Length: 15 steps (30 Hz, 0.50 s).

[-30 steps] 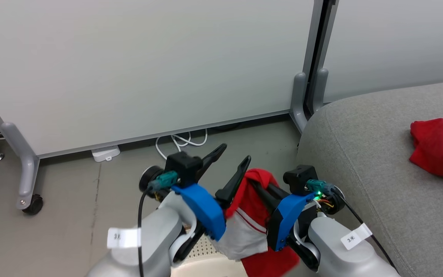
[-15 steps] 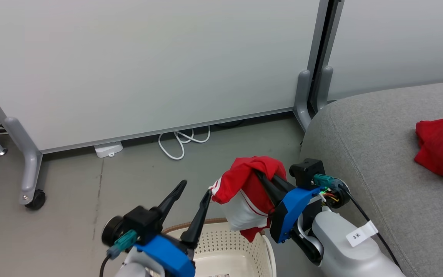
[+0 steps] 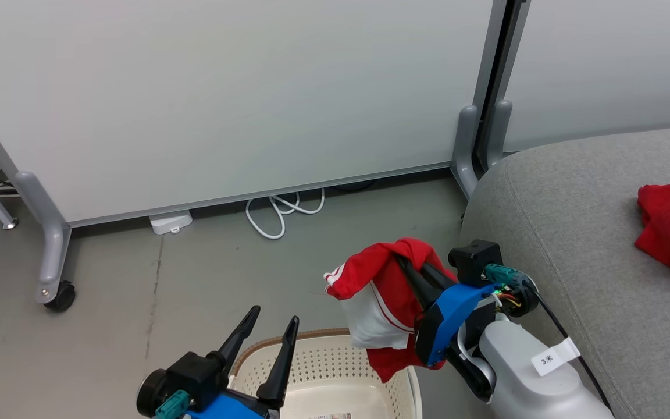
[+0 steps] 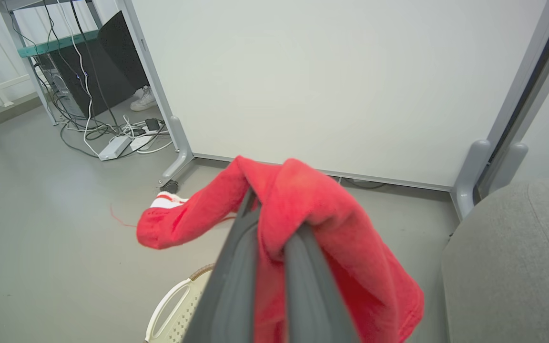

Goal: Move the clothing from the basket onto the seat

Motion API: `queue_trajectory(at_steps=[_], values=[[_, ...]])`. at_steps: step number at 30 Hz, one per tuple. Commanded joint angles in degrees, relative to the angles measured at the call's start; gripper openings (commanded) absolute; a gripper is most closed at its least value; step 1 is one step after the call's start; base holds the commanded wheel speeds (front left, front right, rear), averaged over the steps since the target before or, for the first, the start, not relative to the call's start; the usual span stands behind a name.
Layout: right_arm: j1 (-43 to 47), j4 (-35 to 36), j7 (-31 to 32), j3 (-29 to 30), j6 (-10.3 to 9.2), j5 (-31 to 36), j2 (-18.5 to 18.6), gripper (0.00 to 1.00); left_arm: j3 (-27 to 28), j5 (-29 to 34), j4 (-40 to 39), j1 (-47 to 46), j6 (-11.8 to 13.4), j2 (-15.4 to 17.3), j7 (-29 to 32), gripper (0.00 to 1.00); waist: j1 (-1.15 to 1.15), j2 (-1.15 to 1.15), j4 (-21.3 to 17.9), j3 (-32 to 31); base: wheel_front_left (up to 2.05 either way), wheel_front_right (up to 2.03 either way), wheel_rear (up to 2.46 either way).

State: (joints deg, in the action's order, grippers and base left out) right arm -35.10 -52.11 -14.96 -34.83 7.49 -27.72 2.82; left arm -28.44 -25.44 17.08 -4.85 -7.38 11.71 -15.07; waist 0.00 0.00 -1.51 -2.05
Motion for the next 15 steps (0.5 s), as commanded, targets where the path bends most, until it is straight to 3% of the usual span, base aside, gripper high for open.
queue_trajectory(at_steps=[1, 15], values=[[0.5, 0.6, -0.3, 0.4, 0.01, 0.4, 0.1, 0.00, 0.4, 0.4, -0.3, 0.6, -0.1, -0.3, -0.2, 1.00, 0.00, 0.00, 0.1, 0.0, 0.00, 0.00, 0.00], [1.2, 0.8, -0.3, 0.7, 0.01, 0.4, 0.1, 0.00, 0.7, 0.5, -0.4, 1.0, -0.1, -0.5, -0.2, 1.00, 0.00, 0.00, -0.4, 0.1, 0.00, 0.00, 0.00]])
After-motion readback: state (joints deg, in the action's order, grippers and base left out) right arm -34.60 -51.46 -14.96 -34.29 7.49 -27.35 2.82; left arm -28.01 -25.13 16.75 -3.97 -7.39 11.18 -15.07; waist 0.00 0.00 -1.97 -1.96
